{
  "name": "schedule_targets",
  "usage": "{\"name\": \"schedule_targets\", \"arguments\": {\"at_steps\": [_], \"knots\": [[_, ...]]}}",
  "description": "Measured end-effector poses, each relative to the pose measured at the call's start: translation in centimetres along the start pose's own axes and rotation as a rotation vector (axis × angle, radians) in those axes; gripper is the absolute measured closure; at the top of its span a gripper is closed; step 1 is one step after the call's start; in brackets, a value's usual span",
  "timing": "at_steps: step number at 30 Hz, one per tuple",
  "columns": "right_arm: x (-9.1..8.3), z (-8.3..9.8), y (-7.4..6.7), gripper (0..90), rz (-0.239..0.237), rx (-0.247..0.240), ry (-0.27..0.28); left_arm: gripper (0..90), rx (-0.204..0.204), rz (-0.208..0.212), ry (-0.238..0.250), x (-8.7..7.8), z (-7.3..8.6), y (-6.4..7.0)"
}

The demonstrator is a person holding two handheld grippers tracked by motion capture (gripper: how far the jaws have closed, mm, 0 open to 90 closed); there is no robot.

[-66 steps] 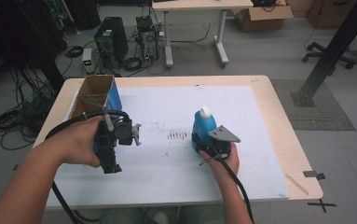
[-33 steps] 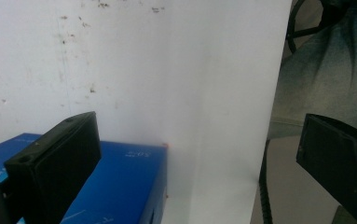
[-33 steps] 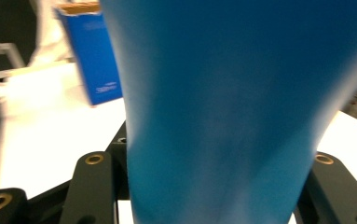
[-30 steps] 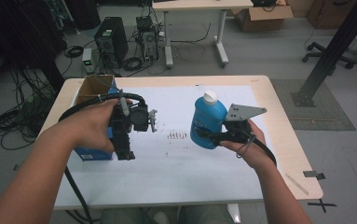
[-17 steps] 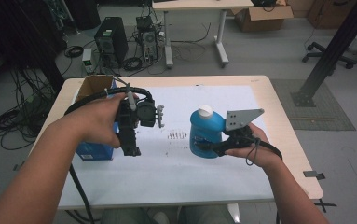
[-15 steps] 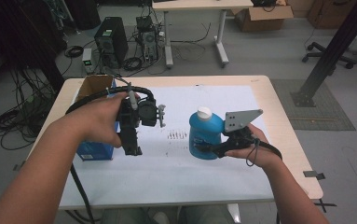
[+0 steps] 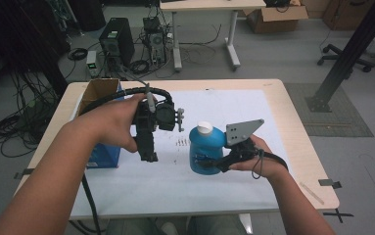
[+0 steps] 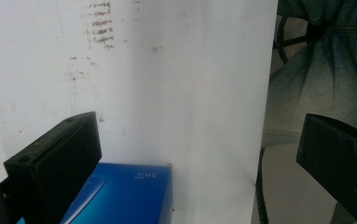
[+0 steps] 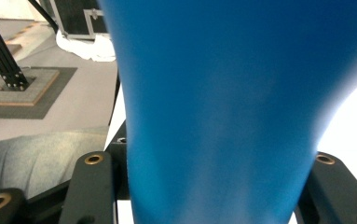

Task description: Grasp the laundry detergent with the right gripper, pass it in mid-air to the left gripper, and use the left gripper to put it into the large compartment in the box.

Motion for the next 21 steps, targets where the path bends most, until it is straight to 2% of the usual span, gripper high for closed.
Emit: {"name": "schedule_targets", "arguments": {"at_steps": [14,21], "knots": [[3.3,-0.1,-0.4,44.7,-0.061,0.001,0.023,0.2,0.019,-0.004,-0.006,-0.4,-0.9,0.2],[4.6,-0.3,-0.5,44.6,-0.076,-0.003,0.037,0.2,0.023,0.006,-0.011,-0.2,-1.3,0.2]]}}
Point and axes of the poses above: each handheld gripper's, and its own axes: x roughly forward along the jaws, z roughly out of its underside, y roughly to its right, the point moved 2 cm from there along x, roughly forward along the jaws, and after that the axes turned 8 degrees about x, right-handed, at the moved point
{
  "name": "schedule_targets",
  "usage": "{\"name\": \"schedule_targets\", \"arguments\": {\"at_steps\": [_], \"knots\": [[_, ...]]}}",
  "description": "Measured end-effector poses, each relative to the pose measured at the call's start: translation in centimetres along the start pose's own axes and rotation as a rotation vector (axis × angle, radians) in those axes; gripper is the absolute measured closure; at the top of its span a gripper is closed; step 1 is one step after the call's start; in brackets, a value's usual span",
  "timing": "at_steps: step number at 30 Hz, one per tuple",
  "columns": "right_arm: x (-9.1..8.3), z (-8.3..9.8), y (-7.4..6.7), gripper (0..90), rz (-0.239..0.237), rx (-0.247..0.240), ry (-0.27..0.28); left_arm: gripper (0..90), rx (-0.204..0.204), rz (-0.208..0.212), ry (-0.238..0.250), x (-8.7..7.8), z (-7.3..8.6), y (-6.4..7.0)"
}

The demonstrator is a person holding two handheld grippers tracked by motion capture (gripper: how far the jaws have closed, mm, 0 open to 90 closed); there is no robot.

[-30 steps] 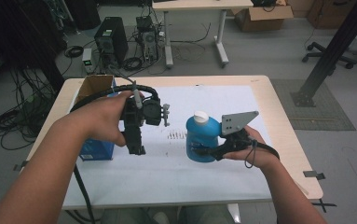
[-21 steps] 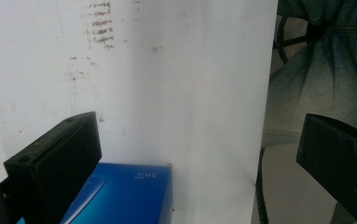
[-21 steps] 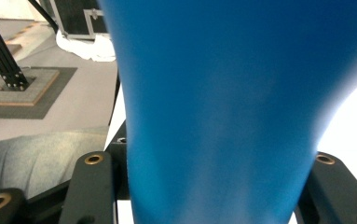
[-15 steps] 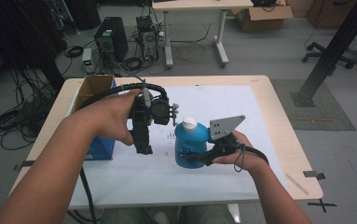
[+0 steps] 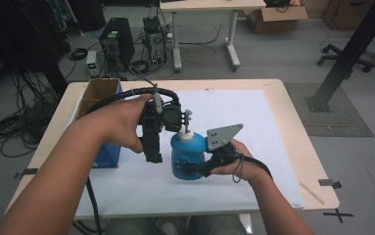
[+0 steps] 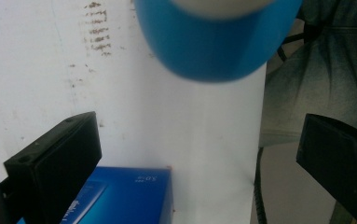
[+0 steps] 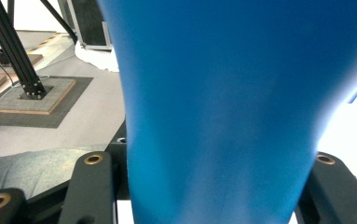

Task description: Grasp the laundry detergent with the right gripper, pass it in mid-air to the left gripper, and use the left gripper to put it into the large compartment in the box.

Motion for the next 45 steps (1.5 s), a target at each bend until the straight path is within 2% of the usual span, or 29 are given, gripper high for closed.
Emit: {"name": "schedule_targets", "arguments": {"at_steps": [13,26,45], "knots": [[2.2,-0.2,0.2,44.6,-0.012,-0.007,0.002,0.2,0.003,0.01,0.0,0.5,-0.4,0.0],[4.2,-0.9,-0.2,44.5,-0.037,-0.019,0.007,0.2,0.005,0.02,0.005,1.2,-0.4,0.2],[5.4,-1.5,-0.6,44.4,-0.042,-0.028,0.011,0.4,0.014,0.023,-0.012,1.8,-0.9,0.4]]}}
Point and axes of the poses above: each handheld gripper's, and its own axes: x roughly forward along the jaws, z roughly out of its underside, y roughly to its right, the point moved 2 cm from there along x, roughly forward along the jaws, and after that the axes turned 8 degrees about x, right-handed, at the moved point
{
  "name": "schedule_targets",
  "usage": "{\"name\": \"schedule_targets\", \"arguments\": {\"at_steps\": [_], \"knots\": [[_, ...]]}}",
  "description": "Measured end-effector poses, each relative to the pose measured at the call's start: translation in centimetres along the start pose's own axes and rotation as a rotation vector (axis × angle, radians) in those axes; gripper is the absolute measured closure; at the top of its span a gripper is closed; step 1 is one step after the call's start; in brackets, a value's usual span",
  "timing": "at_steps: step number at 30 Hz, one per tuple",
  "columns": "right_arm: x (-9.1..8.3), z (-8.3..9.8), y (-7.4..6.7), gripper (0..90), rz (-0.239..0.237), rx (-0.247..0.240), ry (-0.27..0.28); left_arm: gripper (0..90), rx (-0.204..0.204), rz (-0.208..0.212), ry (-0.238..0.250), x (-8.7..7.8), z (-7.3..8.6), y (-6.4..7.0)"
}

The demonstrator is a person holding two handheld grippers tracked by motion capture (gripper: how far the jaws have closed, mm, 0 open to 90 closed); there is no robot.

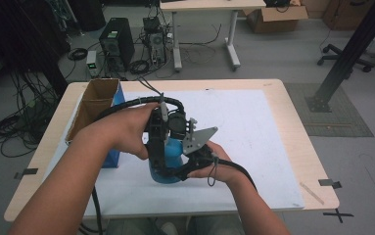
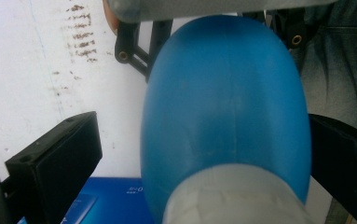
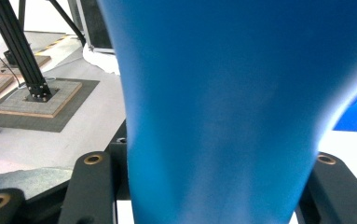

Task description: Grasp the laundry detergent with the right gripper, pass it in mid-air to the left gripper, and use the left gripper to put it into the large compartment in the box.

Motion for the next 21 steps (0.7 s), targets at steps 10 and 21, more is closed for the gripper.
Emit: {"name": "schedule_targets", "arguments": {"at_steps": [10,21], "knots": [[0.12,-0.13,-0.09,44.4,0.007,-0.006,-0.006,7.2,-0.002,0.026,-0.011,0.06,-0.07,0.14],[0.2,-0.2,-0.2,44.3,0.005,0.0,-0.013,14.4,0.004,0.033,-0.011,-0.04,-0.19,0.29]]}}
Point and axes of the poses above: each handheld gripper's, and its own axes: x roughly forward along the jaws, z roughly out of its underside, y roughly to its right, the point moved 2 cm from there along x, roughly forward along the jaws, and after that the axes turned 8 degrees about x, right-handed, at the moved point
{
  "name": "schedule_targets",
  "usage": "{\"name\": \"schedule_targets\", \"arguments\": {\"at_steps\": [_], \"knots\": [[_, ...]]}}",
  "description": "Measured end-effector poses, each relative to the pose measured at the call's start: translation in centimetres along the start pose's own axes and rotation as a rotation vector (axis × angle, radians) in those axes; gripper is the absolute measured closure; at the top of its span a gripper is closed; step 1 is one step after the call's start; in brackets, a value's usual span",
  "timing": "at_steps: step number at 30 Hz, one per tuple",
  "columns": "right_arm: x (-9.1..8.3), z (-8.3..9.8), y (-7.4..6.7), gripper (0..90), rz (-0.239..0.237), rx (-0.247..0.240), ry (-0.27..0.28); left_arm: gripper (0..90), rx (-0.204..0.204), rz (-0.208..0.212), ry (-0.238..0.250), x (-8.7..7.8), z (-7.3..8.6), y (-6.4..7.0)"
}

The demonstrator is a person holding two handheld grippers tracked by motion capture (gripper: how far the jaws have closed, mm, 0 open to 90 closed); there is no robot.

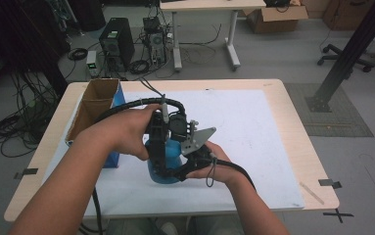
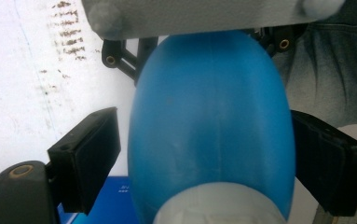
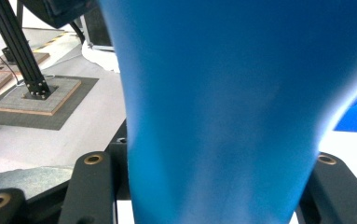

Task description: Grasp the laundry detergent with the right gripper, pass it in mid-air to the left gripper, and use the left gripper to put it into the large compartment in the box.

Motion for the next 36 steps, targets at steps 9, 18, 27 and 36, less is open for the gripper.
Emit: {"name": "schedule_targets", "arguments": {"at_steps": [9,18,27,36], "knots": [[0.04,-0.09,0.0,44.4,0.003,0.0,0.005,20.0,0.0,-0.007,-0.006,-0.1,0.04,0.08],[0.1,-0.17,-0.04,44.4,0.005,0.001,0.007,28.0,0.003,-0.008,-0.002,-0.01,0.17,0.16],[0.23,-0.17,-0.12,44.3,0.004,0.002,0.008,37.6,0.015,-0.014,-0.013,0.06,0.16,0.31],[0.1,-0.18,-0.14,44.4,0.004,0.007,0.013,38.6,0.019,-0.022,-0.029,-0.04,0.14,0.38]]}}
Point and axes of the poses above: each handheld gripper's, and its own axes: x roughly forward along the jaws, z roughly out of its underside, y roughly to its right, the point moved 2 cm from there along x, roughly forward along the jaws, and after that the axes turned 8 degrees about x, right-handed, at the moved point
